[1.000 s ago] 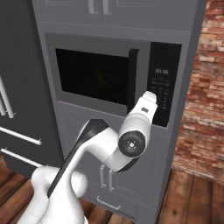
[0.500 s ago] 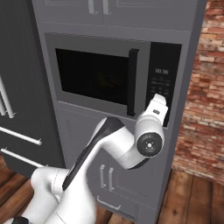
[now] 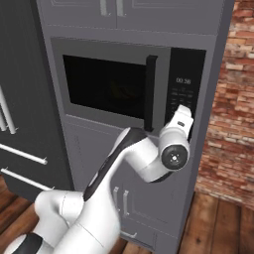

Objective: Place the bowl containing the hot dog and corn in the microwave. Close the microwave door and press the start button to microwave the meal.

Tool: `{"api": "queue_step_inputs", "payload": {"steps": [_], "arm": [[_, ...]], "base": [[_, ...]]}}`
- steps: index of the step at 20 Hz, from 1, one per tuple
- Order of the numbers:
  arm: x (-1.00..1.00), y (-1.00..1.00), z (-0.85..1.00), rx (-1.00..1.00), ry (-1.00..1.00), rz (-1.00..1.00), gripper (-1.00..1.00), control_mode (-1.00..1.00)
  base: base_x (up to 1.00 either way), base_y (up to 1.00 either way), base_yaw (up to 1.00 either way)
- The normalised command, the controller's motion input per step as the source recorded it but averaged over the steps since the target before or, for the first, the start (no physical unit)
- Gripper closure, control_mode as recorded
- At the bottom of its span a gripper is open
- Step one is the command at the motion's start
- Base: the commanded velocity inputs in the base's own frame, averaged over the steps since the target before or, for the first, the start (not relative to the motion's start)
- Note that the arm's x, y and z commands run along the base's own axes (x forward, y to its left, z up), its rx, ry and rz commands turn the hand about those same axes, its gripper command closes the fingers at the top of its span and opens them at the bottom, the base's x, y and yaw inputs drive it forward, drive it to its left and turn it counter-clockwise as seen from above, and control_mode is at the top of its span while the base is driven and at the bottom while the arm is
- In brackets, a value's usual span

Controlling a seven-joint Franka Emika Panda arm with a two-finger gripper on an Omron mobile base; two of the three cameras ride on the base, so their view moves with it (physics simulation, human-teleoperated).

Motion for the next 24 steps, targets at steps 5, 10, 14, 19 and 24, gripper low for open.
{"api": "queue_step_inputs", "payload": {"steps": [5, 10, 14, 19, 24], "arm": [[0.37, -0.19, -0.13, 0.01, 0.00, 0.00, 1.00, -1.00], [0.36, -0.18, -0.17, 0.00, 0.00, 0.00, 1.00, -1.00], [0.35, -0.16, -0.19, 0.00, 0.00, 0.00, 1.00, -1.00], [0.34, -0.20, -0.16, 0.00, 0.00, 0.00, 1.00, -1.00], [0.34, -0.19, -0.17, 0.00, 0.00, 0.00, 1.00, -1.00]], "base": [[0.00, 0.00, 0.00], [0.00, 0.00, 0.00], [0.00, 0.00, 0.00], [0.00, 0.00, 0.00], [0.00, 0.00, 0.00]]}}
